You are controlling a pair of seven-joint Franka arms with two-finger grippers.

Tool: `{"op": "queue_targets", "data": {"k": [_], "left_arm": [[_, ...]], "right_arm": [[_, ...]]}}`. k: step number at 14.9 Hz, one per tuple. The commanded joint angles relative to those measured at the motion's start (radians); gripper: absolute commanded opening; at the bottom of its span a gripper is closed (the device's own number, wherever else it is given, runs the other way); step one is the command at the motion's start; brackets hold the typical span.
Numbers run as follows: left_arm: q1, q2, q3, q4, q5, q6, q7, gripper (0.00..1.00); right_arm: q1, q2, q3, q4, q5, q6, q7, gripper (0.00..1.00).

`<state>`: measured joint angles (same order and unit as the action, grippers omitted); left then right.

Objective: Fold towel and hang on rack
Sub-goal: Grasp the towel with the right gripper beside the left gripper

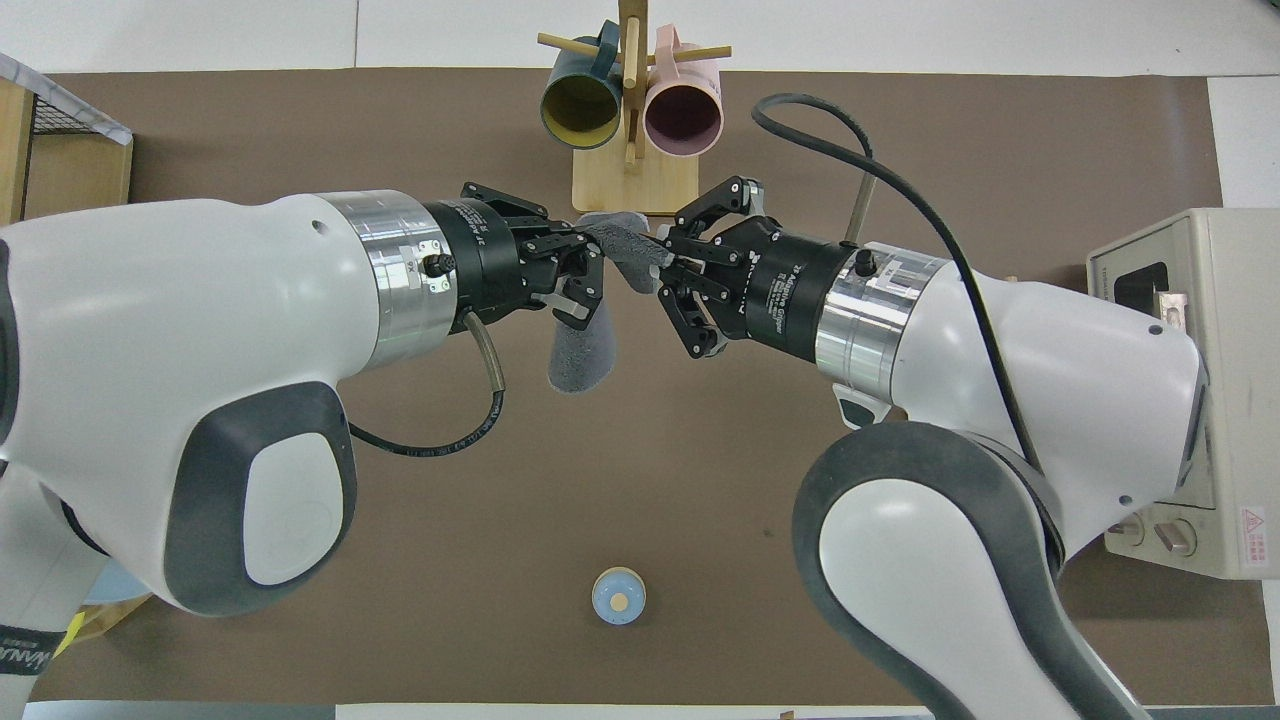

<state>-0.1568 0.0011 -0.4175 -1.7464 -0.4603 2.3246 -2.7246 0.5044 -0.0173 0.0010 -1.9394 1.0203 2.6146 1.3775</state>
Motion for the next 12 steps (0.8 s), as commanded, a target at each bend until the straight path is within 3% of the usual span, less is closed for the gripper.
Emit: {"op": "queue_targets", "data": {"k": [1,4,5,8,12], "left_arm": [[-0.009,-0.019,0.003,-0.012,0.017,0.005,-0.078,0.0],[-0.01,-0.026,0.003,-0.018,0.019,-0.001,-0.064,0.02],[-0.013,-0.03,0.003,-0.019,0.019,-0.004,-0.063,0.99],[-0.021,-0.032,0.005,-0.027,0.02,-0.005,-0.063,1.0],[-0.021,-0.036,0.005,-0.035,0.04,-0.005,-0.06,1.0]], "right_arm": [[-0.004,0.014,0.002,0.016,0.026,0.007,-0.049,0.0],[-0.006,0.014,0.002,0.014,0.026,0.004,-0.069,0.0],[-0.007,0.013,0.002,0.014,0.024,0.001,-0.071,0.0],[-0.004,0.008,-0.001,0.007,-0.009,-0.039,-0.179,0.0],[-0.089,-0.004,-0.004,0.005,-0.259,-0.261,-0.345,0.0]]}}
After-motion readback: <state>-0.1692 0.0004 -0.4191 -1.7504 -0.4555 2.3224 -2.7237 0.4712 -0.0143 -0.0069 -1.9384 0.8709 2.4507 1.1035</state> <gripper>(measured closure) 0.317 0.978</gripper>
